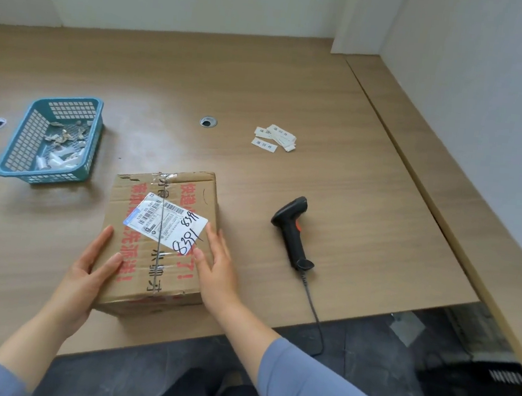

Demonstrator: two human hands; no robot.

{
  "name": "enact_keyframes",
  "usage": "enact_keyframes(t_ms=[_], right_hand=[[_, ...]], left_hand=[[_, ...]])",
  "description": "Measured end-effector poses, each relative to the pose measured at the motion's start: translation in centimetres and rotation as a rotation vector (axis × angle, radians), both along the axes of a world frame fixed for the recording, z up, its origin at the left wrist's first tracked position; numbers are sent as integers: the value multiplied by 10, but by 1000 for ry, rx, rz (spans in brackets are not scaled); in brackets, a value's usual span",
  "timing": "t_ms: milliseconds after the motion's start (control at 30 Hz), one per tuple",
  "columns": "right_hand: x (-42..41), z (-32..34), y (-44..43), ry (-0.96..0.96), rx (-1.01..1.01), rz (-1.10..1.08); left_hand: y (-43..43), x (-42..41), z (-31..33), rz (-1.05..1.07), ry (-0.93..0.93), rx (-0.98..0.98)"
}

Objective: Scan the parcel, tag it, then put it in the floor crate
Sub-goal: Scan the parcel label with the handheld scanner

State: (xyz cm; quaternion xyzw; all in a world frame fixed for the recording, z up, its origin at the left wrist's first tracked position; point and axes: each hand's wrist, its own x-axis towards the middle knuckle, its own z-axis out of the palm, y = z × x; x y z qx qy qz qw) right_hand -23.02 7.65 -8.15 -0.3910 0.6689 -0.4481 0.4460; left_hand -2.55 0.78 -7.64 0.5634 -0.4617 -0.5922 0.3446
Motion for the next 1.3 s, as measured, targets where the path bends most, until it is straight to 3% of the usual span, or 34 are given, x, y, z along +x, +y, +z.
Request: enact_keyframes(t_ms=[200,333,433,833,1300], right_hand=[[-21,2,4,66,-35,29],[-77,-6,12,89,-58,-347],[-120,-20,15,188,-17,-476],[-156,-60,-1,297,239,-361],[-155,-51,-17,332,406,-353]], left_hand=[[0,0,1,0,4,30],[-2,3,-2,-6,-12,46],[-1,3,-1,-4,-14,46],[-1,4,2,-13,-48,41],[-2,4,2,-18,-62,24]])
